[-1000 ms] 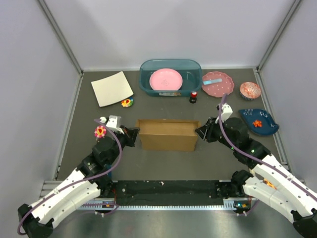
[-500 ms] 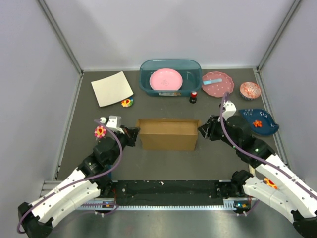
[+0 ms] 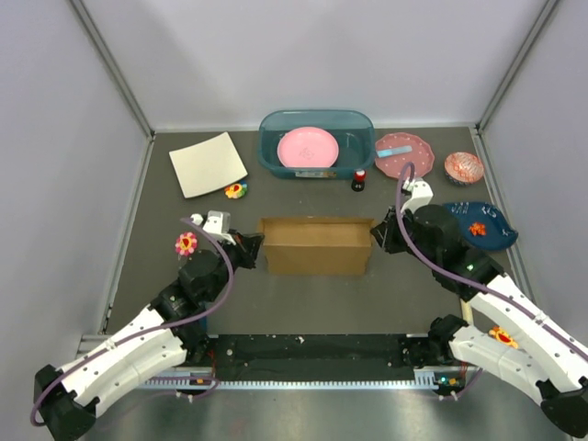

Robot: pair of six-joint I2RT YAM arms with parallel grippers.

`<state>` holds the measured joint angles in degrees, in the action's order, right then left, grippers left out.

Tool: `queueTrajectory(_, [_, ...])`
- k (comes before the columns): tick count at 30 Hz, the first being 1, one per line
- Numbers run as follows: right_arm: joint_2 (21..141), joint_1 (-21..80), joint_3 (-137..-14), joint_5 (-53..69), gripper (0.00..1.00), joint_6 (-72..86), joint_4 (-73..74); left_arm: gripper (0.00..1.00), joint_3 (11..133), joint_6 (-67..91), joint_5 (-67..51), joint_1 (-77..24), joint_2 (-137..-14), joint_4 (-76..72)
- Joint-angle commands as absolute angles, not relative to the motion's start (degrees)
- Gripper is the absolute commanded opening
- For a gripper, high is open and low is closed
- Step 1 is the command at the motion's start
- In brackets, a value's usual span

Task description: Fold the paper box

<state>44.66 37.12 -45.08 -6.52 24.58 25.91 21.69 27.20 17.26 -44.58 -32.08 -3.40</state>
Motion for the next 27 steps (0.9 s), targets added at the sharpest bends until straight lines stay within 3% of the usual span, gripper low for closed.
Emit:
queueTrajectory(1, [44.21,37.88,-46.85,-8.35,0.11,23.12,23.82,0.00,21.71,27.95,15.82,-45.53,-34.89,0.44])
queueTrajectory(5, [43.77,37.88,-45.09,-8.44,0.00,22.76,23.64,0.00,22.23,28.30,15.38,-45.79,-36.12,-1.76])
queueTrajectory(8, [43.07,37.62,-43.16,-8.70,0.00,22.59,23.38,0.00,22.76,28.48,15.29,-45.88,-36.74,-2.02])
queueTrajectory(13, [42.01,37.88,-40.08,-9.31,0.00,22.67,22.94,0.15,23.47,28.48,15.03,-45.97,-36.48,-1.85])
queueTrajectory(27, [41.57,37.88,-40.16,-9.93,0.00,23.12,23.64,0.42,29.70,25.76,18.89,-45.88,-32.70,3.78])
